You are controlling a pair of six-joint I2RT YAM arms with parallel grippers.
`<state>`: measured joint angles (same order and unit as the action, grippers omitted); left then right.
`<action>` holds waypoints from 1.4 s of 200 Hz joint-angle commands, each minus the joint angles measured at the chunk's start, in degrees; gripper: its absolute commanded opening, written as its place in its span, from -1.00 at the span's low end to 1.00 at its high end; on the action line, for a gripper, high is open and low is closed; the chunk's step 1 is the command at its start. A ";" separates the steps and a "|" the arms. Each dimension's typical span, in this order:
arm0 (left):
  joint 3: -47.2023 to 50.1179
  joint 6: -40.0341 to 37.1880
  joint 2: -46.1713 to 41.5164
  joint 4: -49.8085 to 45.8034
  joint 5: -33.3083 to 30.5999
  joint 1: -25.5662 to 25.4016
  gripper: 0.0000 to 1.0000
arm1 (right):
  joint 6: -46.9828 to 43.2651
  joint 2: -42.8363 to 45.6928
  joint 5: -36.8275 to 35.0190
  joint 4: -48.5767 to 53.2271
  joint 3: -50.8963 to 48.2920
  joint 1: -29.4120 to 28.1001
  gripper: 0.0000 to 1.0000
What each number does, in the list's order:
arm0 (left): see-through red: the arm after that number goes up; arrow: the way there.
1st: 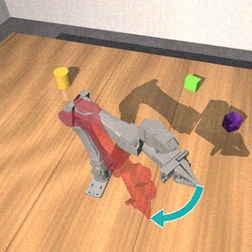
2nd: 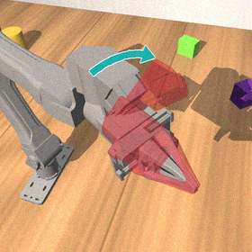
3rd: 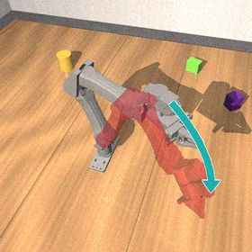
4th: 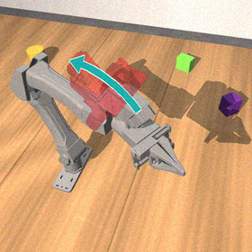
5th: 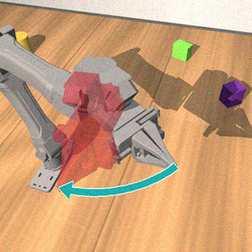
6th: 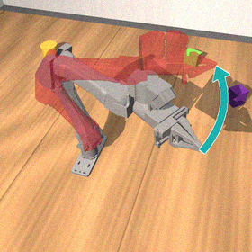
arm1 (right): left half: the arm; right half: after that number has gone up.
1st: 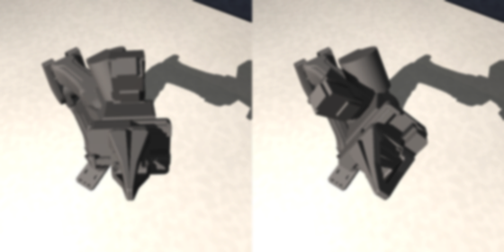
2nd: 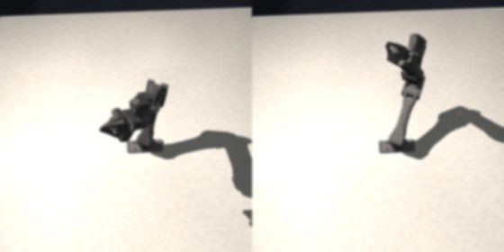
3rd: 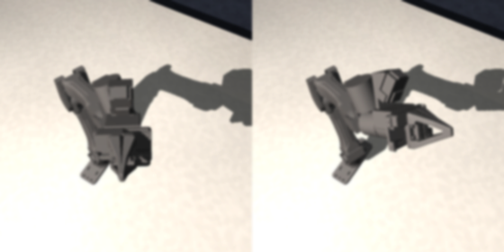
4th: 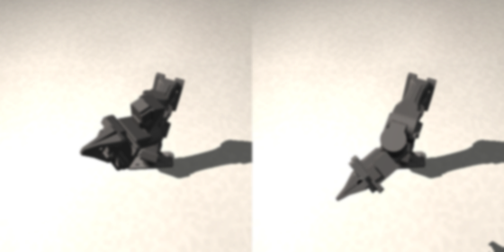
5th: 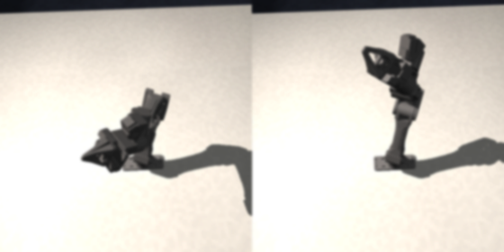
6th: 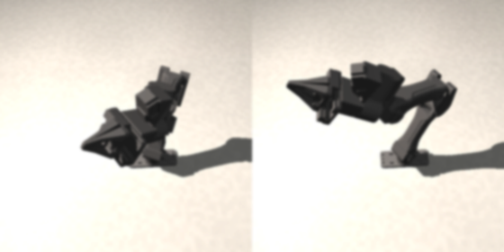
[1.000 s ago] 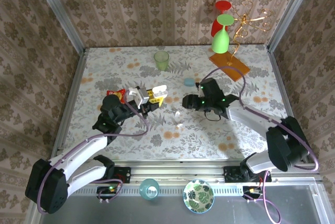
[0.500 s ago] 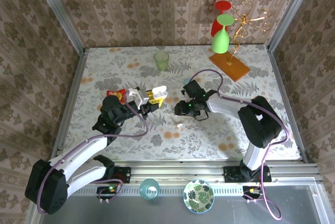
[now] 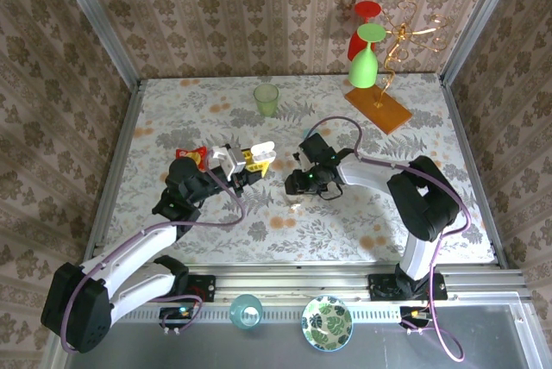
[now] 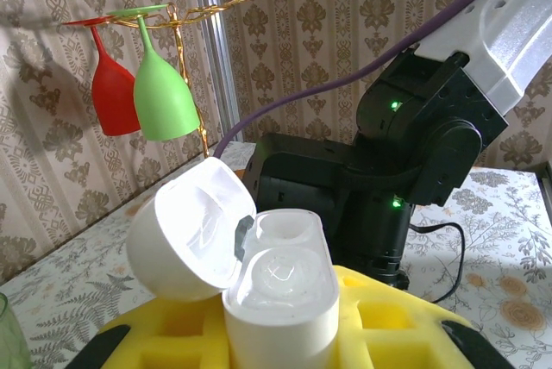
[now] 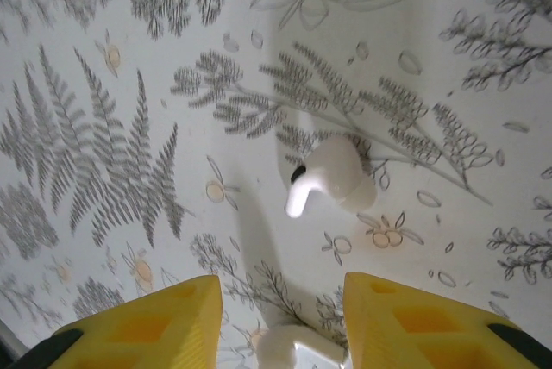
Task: Insert wireless bluetooth earbuds into charging case
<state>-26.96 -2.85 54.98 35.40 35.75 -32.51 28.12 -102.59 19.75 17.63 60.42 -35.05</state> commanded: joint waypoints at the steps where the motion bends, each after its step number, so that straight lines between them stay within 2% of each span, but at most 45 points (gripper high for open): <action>1: -0.21 -1.20 -1.17 0.81 0.56 0.42 -1.00 | -7.35 1.17 -1.43 7.21 2.14 -1.79 -0.17; 59: 0.95 1.84 -8.51 1.67 0.61 2.79 -1.00 | -17.14 -1.81 -8.85 17.49 8.99 -5.86 -0.17; 104: -0.99 0.14 -12.62 -4.62 0.73 2.81 -1.00 | -19.66 -5.95 -9.99 20.30 12.57 -7.60 -0.15; 133: -0.81 0.22 -12.20 -4.33 0.73 2.81 -1.00 | -20.45 -7.23 -10.30 21.28 13.19 -8.45 -0.13; 187: -0.51 0.39 -10.43 -2.64 0.73 2.80 -1.00 | -19.69 -5.45 -10.62 22.15 11.40 -9.24 -0.14; 235: -0.41 0.92 -9.89 -1.62 2.63 2.80 -1.00 | -17.63 -7.53 -14.60 23.41 13.32 -9.34 -0.18; 280: -0.20 1.04 -10.68 -2.44 2.40 2.81 -1.00 | -11.07 -8.25 -16.99 25.11 15.85 -9.57 -0.17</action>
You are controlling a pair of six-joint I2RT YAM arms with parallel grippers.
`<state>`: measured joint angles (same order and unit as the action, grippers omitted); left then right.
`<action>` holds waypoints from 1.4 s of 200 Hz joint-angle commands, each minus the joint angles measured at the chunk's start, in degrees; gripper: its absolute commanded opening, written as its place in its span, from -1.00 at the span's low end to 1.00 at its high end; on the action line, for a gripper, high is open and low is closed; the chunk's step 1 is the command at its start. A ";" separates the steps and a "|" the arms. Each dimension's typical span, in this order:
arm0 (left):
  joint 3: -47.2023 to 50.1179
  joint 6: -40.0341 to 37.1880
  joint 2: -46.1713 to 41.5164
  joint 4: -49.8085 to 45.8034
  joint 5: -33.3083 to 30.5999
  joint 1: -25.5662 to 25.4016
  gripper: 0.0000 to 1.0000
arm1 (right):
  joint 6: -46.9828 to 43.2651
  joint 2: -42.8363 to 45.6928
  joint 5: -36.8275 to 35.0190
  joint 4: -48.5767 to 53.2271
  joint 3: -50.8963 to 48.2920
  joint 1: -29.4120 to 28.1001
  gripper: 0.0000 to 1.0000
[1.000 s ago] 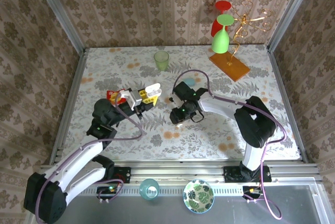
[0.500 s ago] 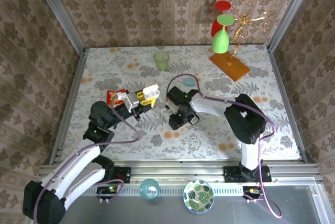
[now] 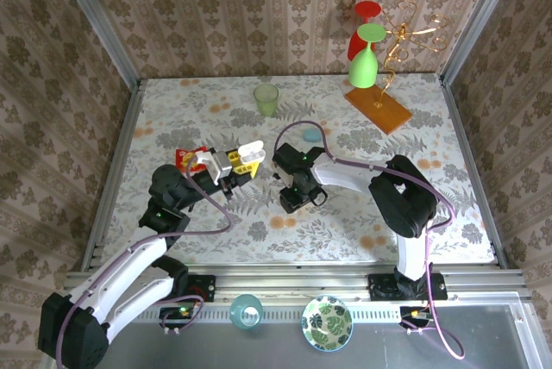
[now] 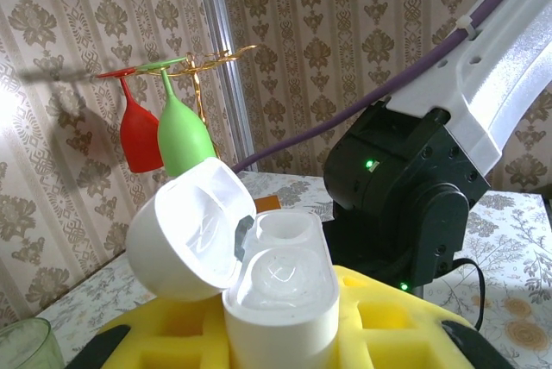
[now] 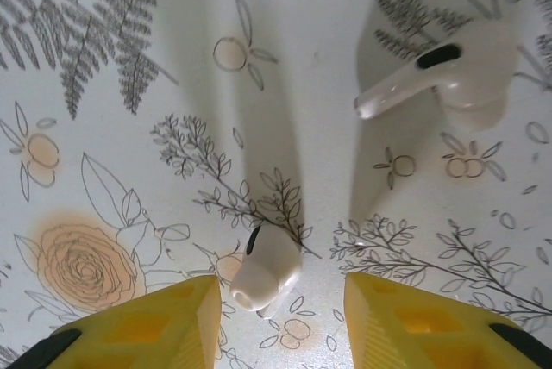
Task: Insert wireless bluetooth earbuds into charging case
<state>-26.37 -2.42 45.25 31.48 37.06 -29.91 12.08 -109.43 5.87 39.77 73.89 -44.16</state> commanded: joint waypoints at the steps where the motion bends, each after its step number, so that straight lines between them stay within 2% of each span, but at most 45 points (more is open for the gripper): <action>1: -0.79 0.59 -0.96 1.52 1.09 0.20 -1.00 | 5.15 -1.49 -3.13 2.96 2.44 -0.52 -0.18; 38: -1.13 0.26 -0.96 1.31 1.43 0.19 -1.00 | 10.41 -2.21 -2.32 1.95 2.34 -1.24 -0.19; 70: -1.06 -0.03 -0.96 1.34 1.66 0.20 -1.00 | 12.20 -3.75 -2.76 2.53 3.36 -2.27 -0.29; 120: -0.44 -0.08 -1.40 1.39 1.45 0.20 -1.00 | 12.29 -4.74 -4.35 3.74 3.79 -2.85 -0.49; 160: -0.16 0.13 -1.31 1.52 1.44 0.20 -1.00 | 10.75 -3.80 -5.19 2.70 3.52 -2.85 -0.53; 212: 0.23 0.90 -0.57 2.91 1.21 0.20 -1.00 | 4.73 8.28 -2.81 -8.64 -5.07 -1.25 -0.58; 248: -0.08 2.67 0.94 4.80 1.49 0.24 -1.00 | 0.58 19.48 -4.02 -21.66 -13.35 0.52 -0.59; 280: -0.04 4.36 2.73 7.04 1.75 0.12 -1.00 | -2.05 30.78 -2.24 -33.30 -19.94 1.79 -0.61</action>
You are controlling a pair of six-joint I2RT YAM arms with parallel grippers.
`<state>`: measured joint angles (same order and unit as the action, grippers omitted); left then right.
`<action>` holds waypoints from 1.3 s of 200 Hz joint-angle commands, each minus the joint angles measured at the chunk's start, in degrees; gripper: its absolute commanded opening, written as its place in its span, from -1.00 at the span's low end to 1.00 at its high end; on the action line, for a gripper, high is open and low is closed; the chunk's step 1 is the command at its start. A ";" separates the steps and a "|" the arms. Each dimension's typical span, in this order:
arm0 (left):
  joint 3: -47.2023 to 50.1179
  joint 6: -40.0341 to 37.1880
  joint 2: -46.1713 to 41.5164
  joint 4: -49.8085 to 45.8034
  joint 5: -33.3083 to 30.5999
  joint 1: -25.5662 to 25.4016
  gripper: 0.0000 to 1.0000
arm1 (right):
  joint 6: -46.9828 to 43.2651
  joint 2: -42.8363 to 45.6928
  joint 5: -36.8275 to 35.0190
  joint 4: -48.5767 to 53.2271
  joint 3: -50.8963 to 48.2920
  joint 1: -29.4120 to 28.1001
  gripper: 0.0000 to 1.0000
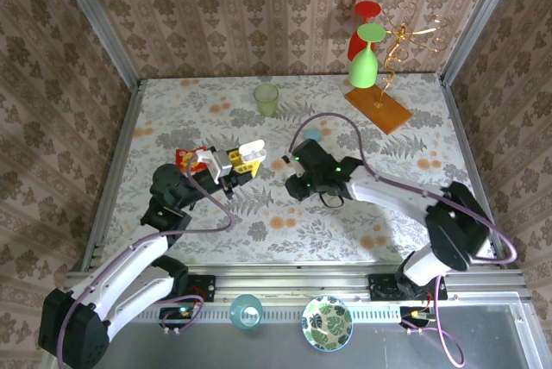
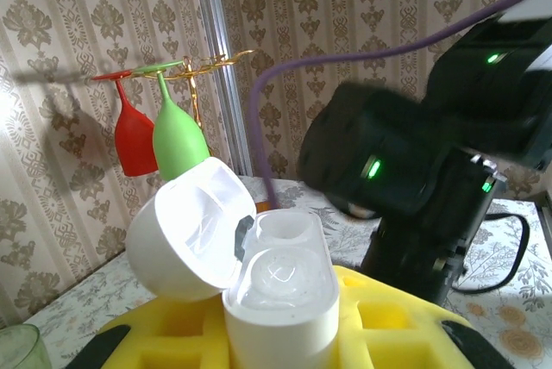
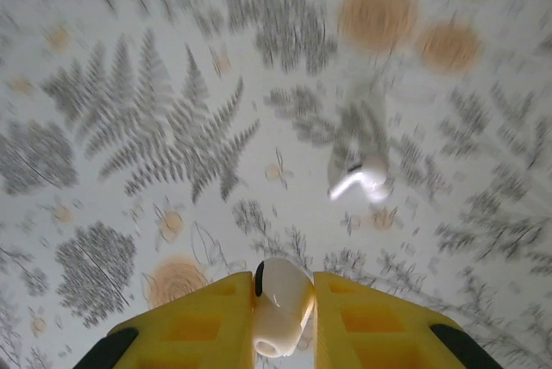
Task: Insert wireless bluetooth earbuds into charging case
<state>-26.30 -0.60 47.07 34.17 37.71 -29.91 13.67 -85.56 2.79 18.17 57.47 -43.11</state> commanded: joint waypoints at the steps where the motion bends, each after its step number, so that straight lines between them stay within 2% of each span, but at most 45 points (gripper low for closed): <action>1: -0.08 2.63 1.01 4.43 1.07 0.12 -1.00 | -3.69 7.47 0.92 -12.00 -3.65 0.79 -0.61; 39: 1.32 4.45 5.00 10.85 -0.45 -0.66 -1.00 | -7.44 17.17 5.37 -19.91 -6.04 0.97 -0.60; 80: 0.89 4.95 8.11 12.42 -3.39 -1.88 -1.00 | -9.26 21.21 10.42 -21.98 -2.70 0.80 -0.62; 152: 0.31 4.79 10.22 12.94 -3.79 -4.01 -1.00 | -12.77 16.62 14.39 -25.04 4.51 -2.38 -0.61; 260: -0.87 7.02 10.96 14.00 -2.73 -4.54 -1.00 | -14.05 9.13 13.05 -28.36 6.61 -4.34 -0.61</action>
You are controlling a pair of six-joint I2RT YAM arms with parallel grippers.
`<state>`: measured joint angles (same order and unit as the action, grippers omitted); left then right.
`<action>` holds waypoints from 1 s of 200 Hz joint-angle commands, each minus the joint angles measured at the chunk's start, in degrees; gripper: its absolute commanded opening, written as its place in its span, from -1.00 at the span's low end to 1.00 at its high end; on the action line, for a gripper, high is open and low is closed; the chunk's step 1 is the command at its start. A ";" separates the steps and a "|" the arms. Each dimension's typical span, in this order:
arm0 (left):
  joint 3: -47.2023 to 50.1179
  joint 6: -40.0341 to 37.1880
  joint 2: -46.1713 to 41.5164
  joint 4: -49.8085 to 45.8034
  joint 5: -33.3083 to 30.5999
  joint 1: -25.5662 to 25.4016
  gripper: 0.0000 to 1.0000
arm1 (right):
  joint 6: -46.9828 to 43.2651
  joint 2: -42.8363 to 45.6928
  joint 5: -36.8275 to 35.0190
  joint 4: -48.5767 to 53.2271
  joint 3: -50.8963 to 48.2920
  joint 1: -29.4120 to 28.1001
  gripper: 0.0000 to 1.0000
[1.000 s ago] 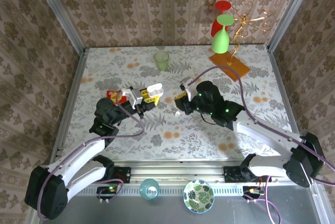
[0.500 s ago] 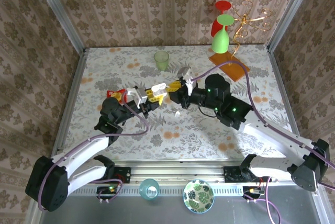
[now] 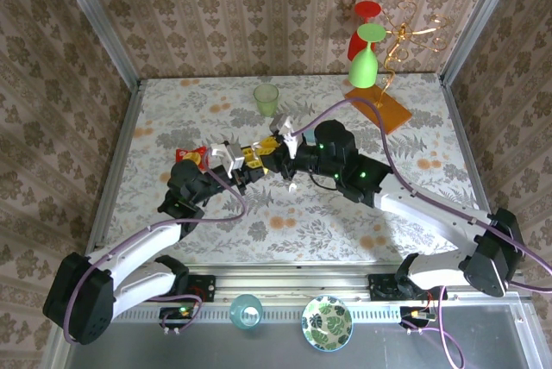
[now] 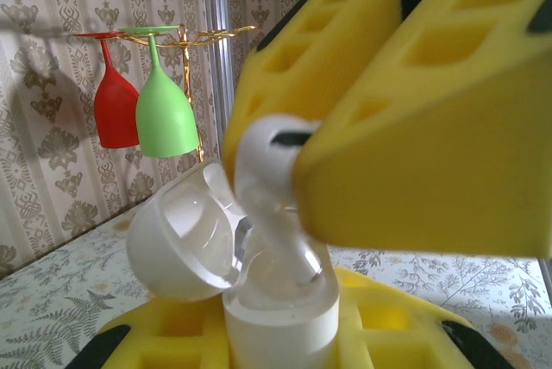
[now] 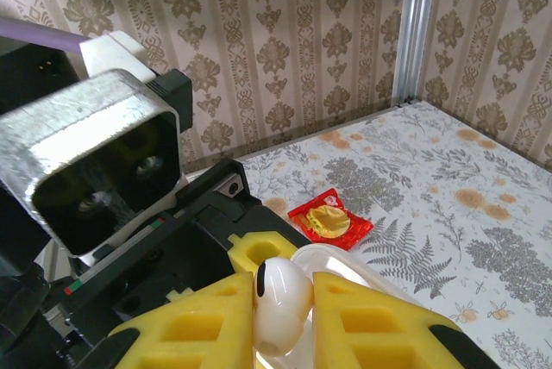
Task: Insert wireless bluetooth earbuds into charging case
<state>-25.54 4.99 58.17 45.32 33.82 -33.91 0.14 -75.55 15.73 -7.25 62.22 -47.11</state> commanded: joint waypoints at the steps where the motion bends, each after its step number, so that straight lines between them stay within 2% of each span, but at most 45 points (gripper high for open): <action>1: -1.63 1.42 -0.15 2.89 1.16 -0.54 -1.00 | -0.55 -0.90 0.10 -2.99 1.86 -0.30 -0.61; 30: -1.62 1.58 -0.18 2.92 1.42 -0.54 -1.00 | -0.49 -1.14 -1.48 -3.69 1.34 -0.29 -0.62; 121: -2.93 2.67 -1.52 1.14 -0.55 -0.50 -1.00 | 1.52 -1.22 -0.47 -4.88 -1.89 -0.22 -0.55; 200: -3.29 3.35 -2.25 0.03 -4.47 -0.03 -1.00 | 3.96 -0.12 -1.56 -6.49 -3.61 -0.17 -0.56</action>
<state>-26.06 6.94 57.52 43.13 31.70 -34.11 2.13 -76.71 15.03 -12.47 59.86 -47.13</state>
